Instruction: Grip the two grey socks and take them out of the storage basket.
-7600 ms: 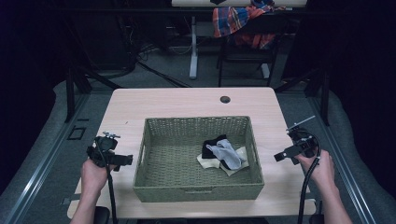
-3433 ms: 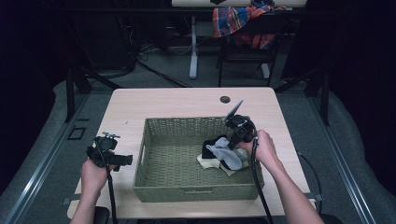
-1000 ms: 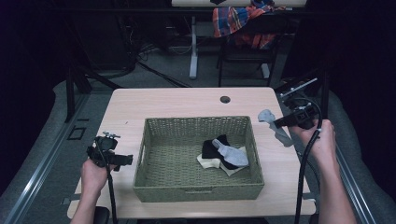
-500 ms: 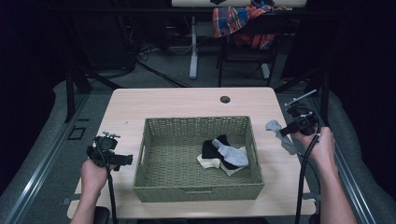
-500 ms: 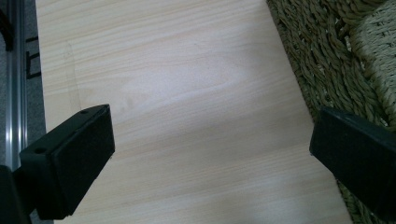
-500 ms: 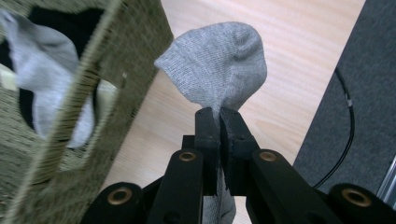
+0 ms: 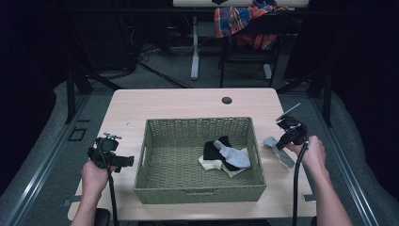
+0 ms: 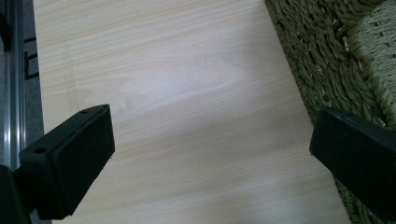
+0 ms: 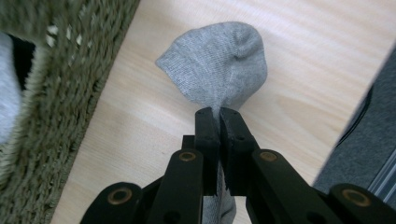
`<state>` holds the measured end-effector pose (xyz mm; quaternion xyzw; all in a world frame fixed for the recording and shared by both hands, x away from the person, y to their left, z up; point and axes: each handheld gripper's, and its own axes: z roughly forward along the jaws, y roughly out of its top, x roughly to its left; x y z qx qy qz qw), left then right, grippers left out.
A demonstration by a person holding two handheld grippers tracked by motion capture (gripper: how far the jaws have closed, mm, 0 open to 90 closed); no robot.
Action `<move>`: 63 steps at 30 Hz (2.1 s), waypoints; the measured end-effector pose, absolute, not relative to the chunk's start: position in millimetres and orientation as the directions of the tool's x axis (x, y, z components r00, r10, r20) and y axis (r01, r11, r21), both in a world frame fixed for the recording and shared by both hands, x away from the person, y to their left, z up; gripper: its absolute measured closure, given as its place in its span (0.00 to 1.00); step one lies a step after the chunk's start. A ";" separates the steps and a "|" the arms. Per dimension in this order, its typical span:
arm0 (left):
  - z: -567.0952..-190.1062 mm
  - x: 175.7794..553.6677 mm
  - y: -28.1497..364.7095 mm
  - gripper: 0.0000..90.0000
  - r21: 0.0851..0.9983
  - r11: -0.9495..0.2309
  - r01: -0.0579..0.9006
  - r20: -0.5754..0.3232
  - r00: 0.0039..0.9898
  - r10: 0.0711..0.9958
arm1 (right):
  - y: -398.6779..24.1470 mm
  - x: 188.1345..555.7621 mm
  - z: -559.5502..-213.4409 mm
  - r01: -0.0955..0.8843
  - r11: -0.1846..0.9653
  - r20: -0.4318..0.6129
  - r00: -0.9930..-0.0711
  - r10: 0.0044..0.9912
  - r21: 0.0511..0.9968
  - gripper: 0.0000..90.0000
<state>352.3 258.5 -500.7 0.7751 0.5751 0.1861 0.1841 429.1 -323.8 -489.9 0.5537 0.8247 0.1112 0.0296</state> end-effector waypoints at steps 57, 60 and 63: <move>-499.9 351.5 258.7 0.00 0.507 -0.269 0.819 0.069 0.272 0.960 | -209.3 408.9 -411.2 0.665 0.632 0.051 -0.704 0.708 0.399 0.00; -500.0 351.5 259.0 0.00 0.506 -0.267 0.820 0.067 0.271 0.960 | -203.4 413.0 -419.5 0.662 0.643 0.078 -0.717 0.692 0.386 0.02; -499.9 351.5 258.6 0.00 0.507 -0.268 0.819 0.068 0.272 0.960 | -198.4 415.5 -425.4 0.662 0.653 0.072 -0.721 0.690 0.369 0.05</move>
